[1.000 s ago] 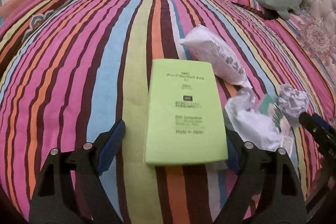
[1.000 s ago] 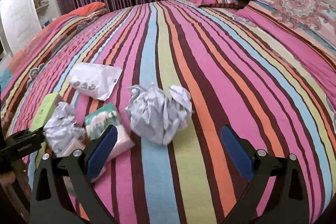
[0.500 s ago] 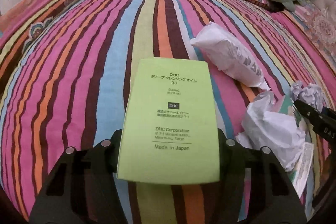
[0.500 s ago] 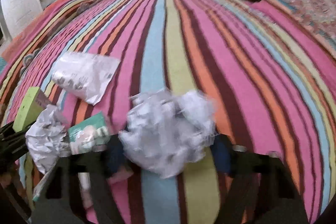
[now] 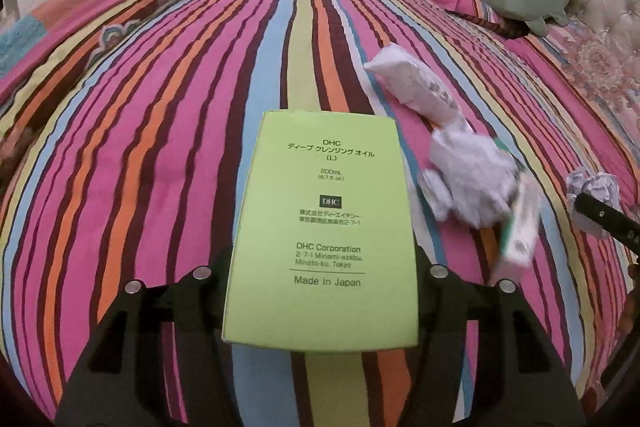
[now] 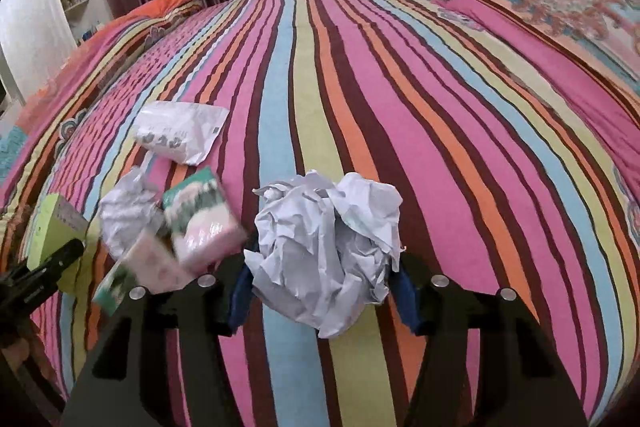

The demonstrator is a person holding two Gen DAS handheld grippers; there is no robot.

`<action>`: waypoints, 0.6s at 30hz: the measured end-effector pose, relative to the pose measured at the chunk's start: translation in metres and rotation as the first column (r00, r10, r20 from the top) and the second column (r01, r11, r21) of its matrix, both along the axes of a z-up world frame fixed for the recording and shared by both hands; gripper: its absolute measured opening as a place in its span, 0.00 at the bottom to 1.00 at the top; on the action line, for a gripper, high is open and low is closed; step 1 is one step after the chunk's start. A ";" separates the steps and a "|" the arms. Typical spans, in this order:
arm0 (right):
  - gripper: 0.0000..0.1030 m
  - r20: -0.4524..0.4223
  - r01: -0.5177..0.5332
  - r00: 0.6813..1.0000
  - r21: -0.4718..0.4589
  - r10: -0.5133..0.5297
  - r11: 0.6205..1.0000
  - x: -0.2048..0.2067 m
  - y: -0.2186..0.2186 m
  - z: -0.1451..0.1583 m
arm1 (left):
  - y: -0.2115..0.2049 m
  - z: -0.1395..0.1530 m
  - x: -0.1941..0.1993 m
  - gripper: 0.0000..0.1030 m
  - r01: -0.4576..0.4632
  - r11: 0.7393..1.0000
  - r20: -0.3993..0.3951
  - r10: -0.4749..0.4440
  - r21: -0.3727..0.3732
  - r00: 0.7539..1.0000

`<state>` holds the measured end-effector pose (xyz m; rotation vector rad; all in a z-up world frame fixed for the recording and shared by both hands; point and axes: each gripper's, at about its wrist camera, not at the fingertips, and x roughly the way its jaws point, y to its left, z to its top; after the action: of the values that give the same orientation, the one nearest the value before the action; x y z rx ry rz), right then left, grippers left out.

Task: Collect trash
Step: 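Carry the green box and crumpled paper down over the mesh wastebasket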

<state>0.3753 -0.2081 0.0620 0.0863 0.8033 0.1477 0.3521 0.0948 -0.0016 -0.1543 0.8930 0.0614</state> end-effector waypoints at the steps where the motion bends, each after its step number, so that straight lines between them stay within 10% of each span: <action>1: 0.54 -0.001 -0.001 1.000 0.006 0.001 1.000 -0.005 0.000 0.001 | -0.002 0.001 -0.007 0.56 0.004 1.000 0.001 -0.004 0.000 1.000; 18: 0.54 0.004 -0.058 0.998 0.042 0.058 0.997 -0.137 0.012 -0.001 | -0.042 0.007 -0.150 0.56 0.072 0.997 0.001 -0.072 0.003 0.997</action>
<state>0.2381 -0.1957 0.0613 0.1023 0.8009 0.2195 0.2022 0.0523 0.0054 -0.1194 0.8964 -0.0043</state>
